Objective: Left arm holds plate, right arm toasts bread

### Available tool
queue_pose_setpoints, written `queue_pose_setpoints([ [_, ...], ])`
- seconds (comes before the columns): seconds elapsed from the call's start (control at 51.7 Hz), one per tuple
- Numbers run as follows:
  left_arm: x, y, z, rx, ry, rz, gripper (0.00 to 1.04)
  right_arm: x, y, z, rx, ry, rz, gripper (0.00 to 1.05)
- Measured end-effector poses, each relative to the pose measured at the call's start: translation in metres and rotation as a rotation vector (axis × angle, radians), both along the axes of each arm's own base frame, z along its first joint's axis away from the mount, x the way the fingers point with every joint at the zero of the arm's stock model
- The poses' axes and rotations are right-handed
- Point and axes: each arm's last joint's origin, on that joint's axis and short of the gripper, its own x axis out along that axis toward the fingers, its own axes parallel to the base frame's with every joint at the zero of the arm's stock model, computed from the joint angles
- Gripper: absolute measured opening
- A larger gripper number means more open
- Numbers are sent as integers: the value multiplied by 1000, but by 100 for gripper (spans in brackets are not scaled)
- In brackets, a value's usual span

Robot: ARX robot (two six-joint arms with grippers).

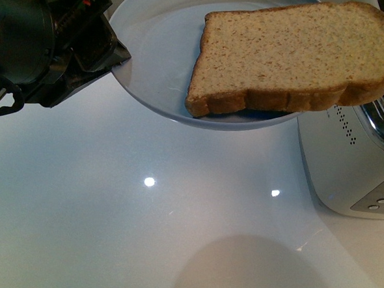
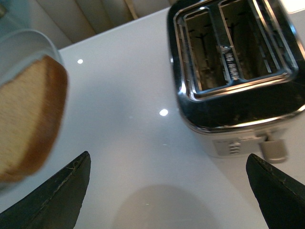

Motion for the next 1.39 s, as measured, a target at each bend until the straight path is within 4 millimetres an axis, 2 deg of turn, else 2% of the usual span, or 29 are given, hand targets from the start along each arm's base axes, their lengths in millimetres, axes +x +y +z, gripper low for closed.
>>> queue_pose_setpoints([
  [0.135,0,0,0,0,0,1,3,10,11,5,126,36,17,96],
  [0.387,0,0,0,-1,0,1,3,19,27,-1,359,86,17,96],
  [0.715,0,0,0,0,0,1,3,24,46,-6,527,150,45,96],
  [1.237,0,0,0,0,0,1,3,34,52,-13,600,184,26,96],
  [1.392,0,0,0,-1,0,1,3,33,53,-13,607,184,30,89],
])
